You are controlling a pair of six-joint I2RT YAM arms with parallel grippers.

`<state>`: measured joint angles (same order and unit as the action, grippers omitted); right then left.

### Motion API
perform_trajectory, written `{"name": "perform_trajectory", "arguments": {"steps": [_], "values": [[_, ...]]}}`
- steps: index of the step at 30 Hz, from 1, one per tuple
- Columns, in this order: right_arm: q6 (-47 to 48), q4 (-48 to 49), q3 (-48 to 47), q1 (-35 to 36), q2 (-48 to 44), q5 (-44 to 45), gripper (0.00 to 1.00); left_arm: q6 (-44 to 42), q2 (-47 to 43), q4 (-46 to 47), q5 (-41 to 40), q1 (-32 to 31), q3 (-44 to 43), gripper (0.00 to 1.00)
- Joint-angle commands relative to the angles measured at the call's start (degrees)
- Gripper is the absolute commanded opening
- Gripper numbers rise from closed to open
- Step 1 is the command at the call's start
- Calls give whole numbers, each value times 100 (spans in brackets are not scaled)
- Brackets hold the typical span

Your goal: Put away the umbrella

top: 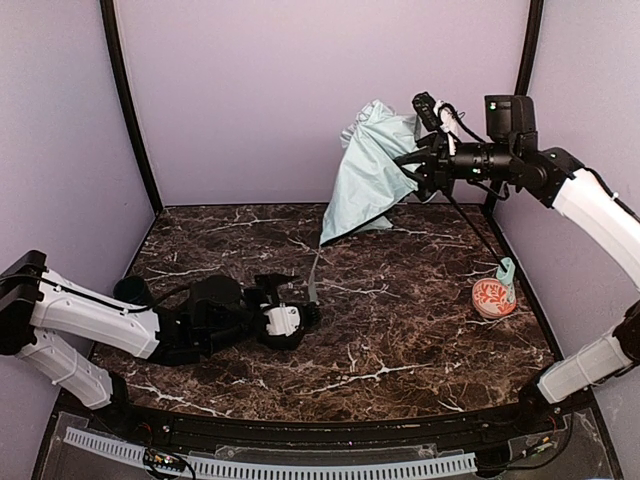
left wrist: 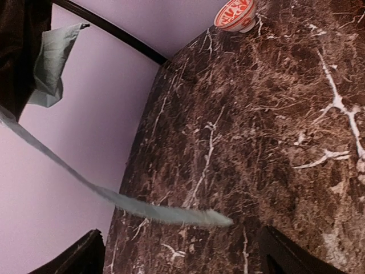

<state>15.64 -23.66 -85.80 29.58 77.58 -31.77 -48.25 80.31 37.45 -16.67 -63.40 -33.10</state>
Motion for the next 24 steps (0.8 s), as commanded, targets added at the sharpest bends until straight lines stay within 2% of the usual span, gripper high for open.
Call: {"name": "perform_trajectory", "arguments": {"steps": [1,4,6,8,10,12,13,16,18,19,23,24], "values": [[858,258,-112,12,-304,-1096,0,649,-280,-798,1414,36,-298,99],[1494,-315,-380,8,-250,-1338,0,1323,-772,-1664,2665,300,-538,99],[1811,-574,-456,13,-242,-1332,0,1761,-1147,-2028,3860,642,-609,99],[2065,-710,-448,6,-239,-1364,0,2215,-1491,-2118,4964,1113,-595,99],[2186,-761,-459,18,-227,-1434,0,2664,-1649,-1842,5438,1460,-502,99],[2241,-742,-472,49,-208,-1463,0,2870,-1487,-1849,5727,1621,-658,98],[2246,-700,-468,77,-201,-1450,0,2948,-1288,-1937,5808,1628,-818,92],[2259,-540,-479,132,-183,-1506,0,3620,-516,-1645,6043,1623,-1224,66],[2256,-466,-526,170,-169,-1533,0,3895,-35,-1307,5971,1628,-1350,60],[2251,-452,-545,192,-161,-1538,0,4002,88,-1058,5958,1629,-1346,61],[2298,-474,-569,300,-147,-1502,0,4356,517,292,5642,1629,-1252,82],[2310,-488,-569,322,-147,-1488,0,4402,620,467,5506,1624,-1261,84]]}}
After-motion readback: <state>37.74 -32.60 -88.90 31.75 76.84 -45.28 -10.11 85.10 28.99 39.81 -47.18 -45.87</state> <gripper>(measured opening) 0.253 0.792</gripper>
